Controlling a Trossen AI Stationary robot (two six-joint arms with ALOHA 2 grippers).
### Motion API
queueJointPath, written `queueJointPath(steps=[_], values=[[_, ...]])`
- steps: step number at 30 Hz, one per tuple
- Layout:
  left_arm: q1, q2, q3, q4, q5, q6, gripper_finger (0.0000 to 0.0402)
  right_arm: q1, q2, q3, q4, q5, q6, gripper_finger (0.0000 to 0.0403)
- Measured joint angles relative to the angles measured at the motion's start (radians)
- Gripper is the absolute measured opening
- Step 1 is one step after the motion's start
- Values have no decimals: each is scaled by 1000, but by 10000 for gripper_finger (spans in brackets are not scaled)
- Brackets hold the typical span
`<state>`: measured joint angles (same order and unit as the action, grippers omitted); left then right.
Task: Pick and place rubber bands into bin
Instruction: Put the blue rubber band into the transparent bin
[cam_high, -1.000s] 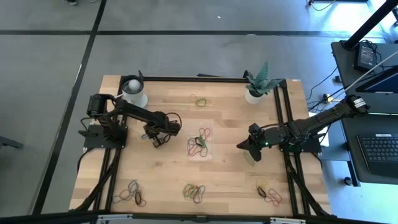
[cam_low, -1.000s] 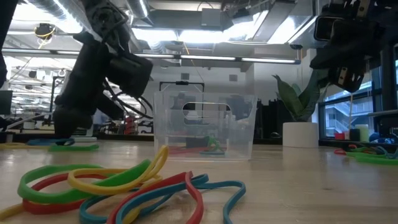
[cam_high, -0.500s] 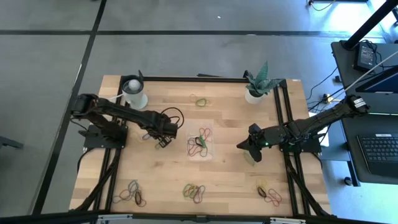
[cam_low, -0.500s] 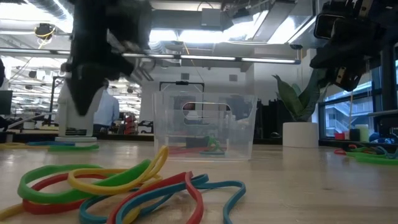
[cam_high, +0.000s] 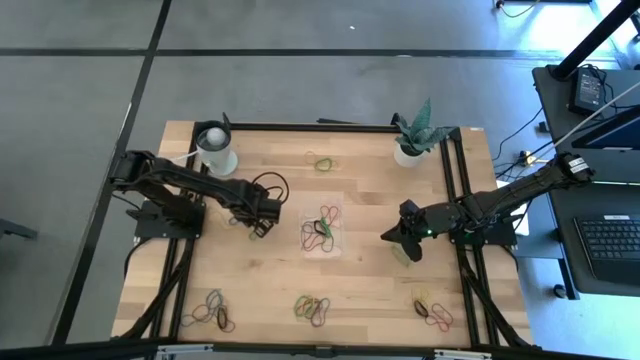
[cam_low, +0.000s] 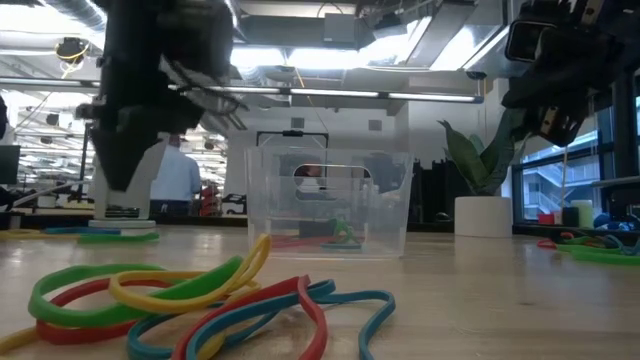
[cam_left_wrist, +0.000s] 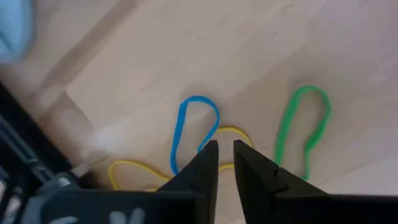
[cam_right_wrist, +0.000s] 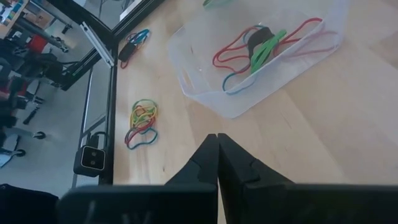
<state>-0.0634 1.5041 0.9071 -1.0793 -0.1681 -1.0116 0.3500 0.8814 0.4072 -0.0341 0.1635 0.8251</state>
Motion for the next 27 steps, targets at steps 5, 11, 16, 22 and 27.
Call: queueJointPath(steps=[5,11,16,22,27], values=[[7,0,-72,113,11,0,80,0,0,0,5,0,4,0],[44,0,-125,197,5,1,104,0,0,1,35,1,4,0],[74,0,-147,198,-13,4,114,0,0,1,48,1,4,0],[88,0,-186,272,-2,46,113,0,0,1,54,3,4,0],[88,-1,-240,349,14,10,103,0,0,1,55,14,5,0]])
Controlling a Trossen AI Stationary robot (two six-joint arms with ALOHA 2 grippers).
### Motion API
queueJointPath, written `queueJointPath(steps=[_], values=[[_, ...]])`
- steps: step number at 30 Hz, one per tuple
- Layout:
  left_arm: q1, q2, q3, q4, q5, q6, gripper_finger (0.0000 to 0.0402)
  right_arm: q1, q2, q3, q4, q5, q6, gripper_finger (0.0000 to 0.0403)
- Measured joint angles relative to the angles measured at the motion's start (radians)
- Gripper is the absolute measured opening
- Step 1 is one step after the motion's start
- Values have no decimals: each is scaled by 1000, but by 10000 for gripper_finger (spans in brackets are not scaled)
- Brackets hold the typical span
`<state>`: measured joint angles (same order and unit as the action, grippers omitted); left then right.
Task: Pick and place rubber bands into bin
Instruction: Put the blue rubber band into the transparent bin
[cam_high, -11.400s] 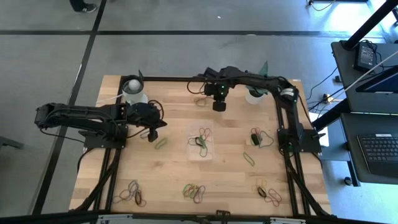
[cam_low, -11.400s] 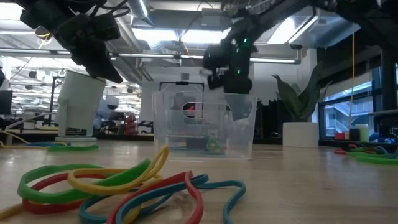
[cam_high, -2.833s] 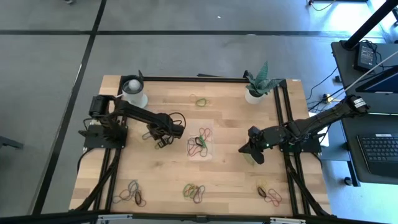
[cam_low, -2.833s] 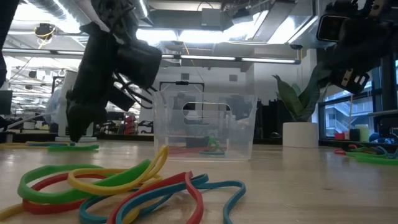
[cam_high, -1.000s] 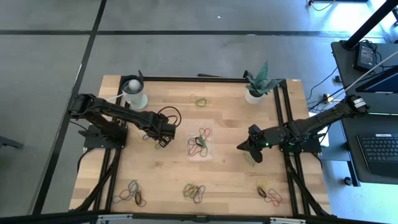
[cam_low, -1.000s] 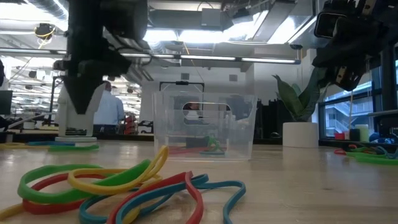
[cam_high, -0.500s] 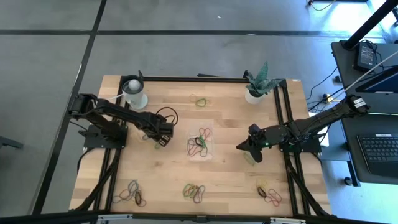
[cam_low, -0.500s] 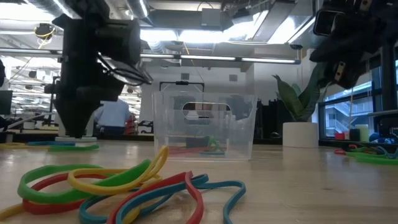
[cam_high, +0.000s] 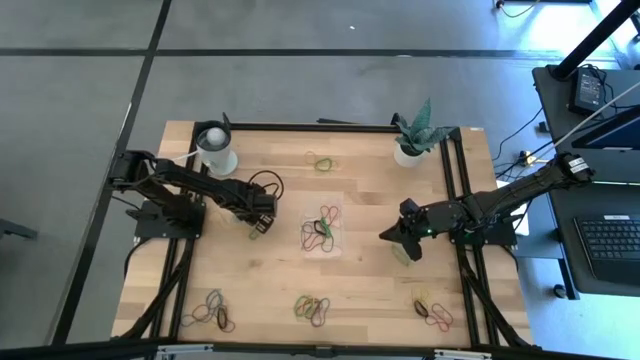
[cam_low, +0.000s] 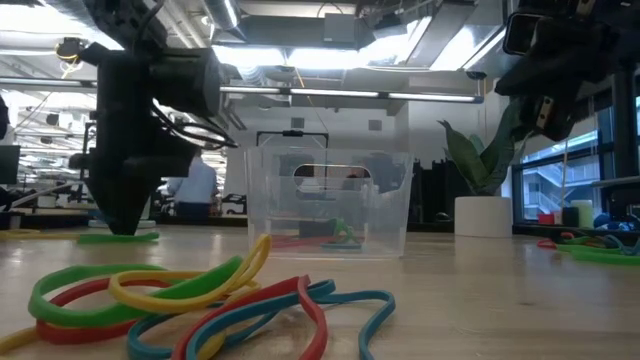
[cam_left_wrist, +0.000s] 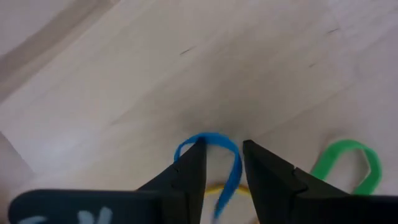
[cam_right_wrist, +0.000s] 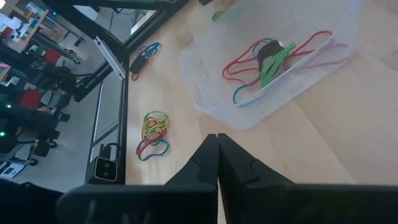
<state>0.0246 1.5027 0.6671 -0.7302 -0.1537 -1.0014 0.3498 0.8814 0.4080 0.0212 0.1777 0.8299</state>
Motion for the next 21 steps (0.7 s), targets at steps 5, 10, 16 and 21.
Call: queueJointPath(steps=[5,10,16,21], values=[[0,1,-7,2,4,-28,77,0,0,0,6,16,-1,0],[-7,9,37,-34,2,-5,15,0,0,0,6,16,-3,0],[-31,8,153,-66,1,23,2,0,0,0,5,16,-21,0],[-62,7,295,-154,-67,7,3,0,0,0,4,15,-27,0]])
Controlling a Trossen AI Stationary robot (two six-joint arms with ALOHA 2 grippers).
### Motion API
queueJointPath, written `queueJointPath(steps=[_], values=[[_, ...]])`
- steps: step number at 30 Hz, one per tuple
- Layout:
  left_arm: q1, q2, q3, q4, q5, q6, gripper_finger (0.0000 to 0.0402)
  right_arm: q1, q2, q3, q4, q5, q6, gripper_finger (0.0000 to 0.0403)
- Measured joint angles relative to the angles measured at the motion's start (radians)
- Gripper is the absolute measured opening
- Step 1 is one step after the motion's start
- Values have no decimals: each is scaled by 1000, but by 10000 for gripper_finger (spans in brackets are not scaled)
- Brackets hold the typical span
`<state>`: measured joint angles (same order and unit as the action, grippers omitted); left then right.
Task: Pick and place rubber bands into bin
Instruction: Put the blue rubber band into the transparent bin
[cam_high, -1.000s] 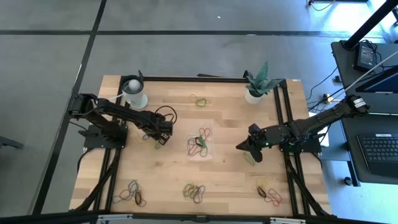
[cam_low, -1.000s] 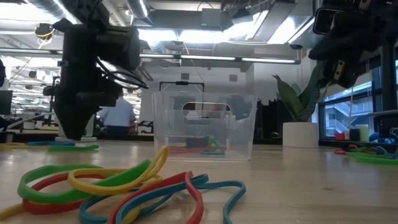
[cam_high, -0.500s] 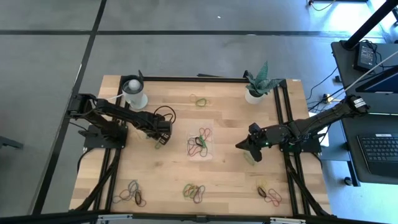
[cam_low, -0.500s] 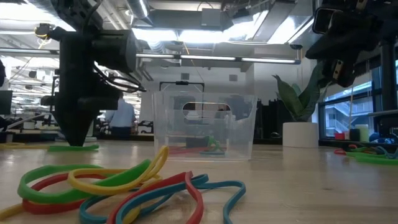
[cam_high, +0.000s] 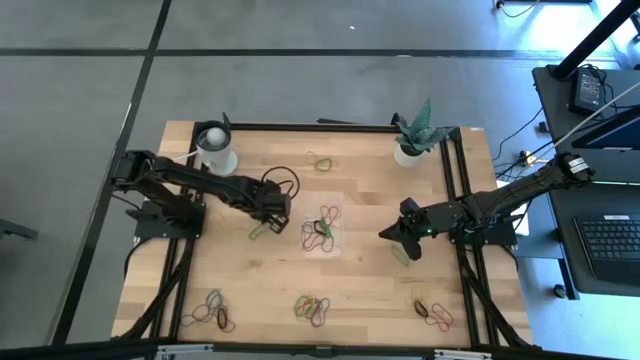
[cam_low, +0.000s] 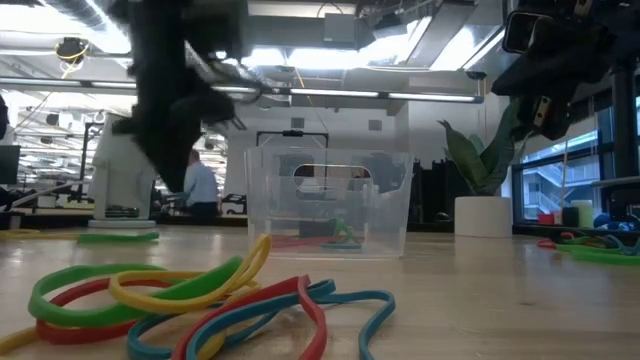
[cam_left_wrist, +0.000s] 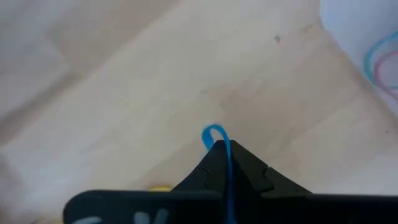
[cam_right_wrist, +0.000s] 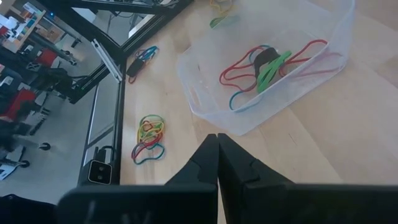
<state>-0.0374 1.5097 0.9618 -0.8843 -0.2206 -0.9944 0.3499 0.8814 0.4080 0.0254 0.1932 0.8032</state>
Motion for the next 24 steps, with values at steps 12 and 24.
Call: queueJointPath(steps=[12,24], values=[[-52,110,413,-21,-128,151,2,0,0,0,-5,-81,-78,9],[-82,538,839,-144,-66,353,2,1,0,0,-82,-195,-103,11]])
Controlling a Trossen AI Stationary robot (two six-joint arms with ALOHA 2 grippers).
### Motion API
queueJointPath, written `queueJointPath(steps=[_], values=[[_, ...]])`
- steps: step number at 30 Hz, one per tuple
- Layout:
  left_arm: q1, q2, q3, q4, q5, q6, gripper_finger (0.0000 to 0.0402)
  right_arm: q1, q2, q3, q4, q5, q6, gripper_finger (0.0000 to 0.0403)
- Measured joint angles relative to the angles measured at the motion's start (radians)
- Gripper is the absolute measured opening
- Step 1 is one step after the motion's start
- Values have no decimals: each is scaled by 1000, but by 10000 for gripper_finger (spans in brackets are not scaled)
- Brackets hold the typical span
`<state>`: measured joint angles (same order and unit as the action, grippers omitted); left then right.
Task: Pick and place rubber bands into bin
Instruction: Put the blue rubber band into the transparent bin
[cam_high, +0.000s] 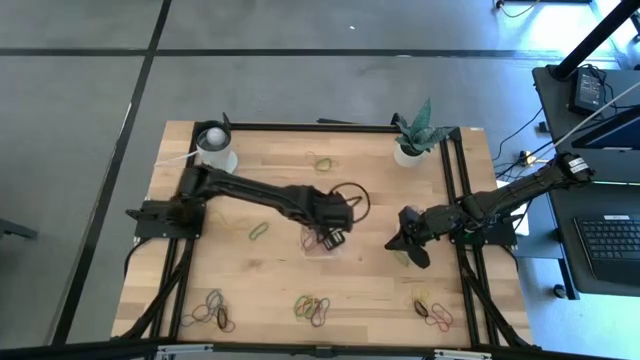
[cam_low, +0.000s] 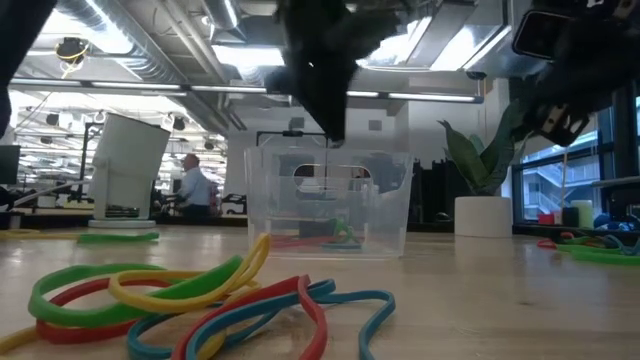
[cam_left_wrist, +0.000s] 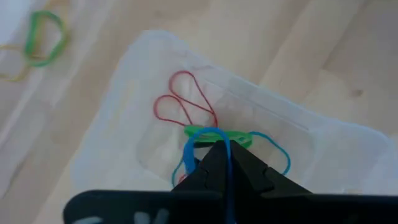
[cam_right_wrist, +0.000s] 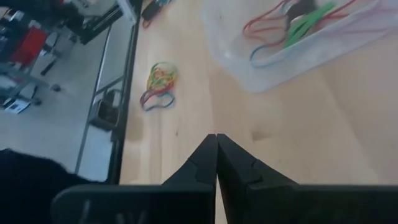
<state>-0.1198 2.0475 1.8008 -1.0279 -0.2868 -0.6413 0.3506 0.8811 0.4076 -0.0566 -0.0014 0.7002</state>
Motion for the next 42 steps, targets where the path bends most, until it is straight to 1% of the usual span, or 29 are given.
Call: queueJointPath(steps=[3,6,9,13,15,20,25,29,31,34,36,39,42], values=[[7,54,19,3,49,8,11,0,0,0,-2,-31,-1,12],[17,87,19,-3,94,-20,32,0,0,0,-10,-57,-2,12],[24,105,19,-6,106,-49,55,0,0,0,-33,-88,-6,12],[25,106,19,-5,105,-92,81,0,0,0,-68,-130,-24,12],[25,99,19,-6,104,-95,90,0,0,0,-85,-133,-30,12],[24,49,20,-9,112,-141,96,0,0,0,-109,-133,-59,12],[21,-24,20,-22,100,-105,87,1,0,0,-107,-133,-77,12],[11,-75,20,-50,50,-33,70,0,0,0,-107,-133,-24,12],[0,-96,20,-61,22,20,56,1,0,0,-105,-133,-6,12],[-30,-116,20,-72,-25,102,17,1,0,0,-103,-132,0,12],[-52,-125,18,-80,-60,150,6,1,0,0,-98,-131,2,12],[-75,-155,-24,-105,-68,210,2,0,0,0,-71,-124,6,12],[-92,-208,-116,-104,-61,229,2,0,0,0,-26,-121,58,12]])
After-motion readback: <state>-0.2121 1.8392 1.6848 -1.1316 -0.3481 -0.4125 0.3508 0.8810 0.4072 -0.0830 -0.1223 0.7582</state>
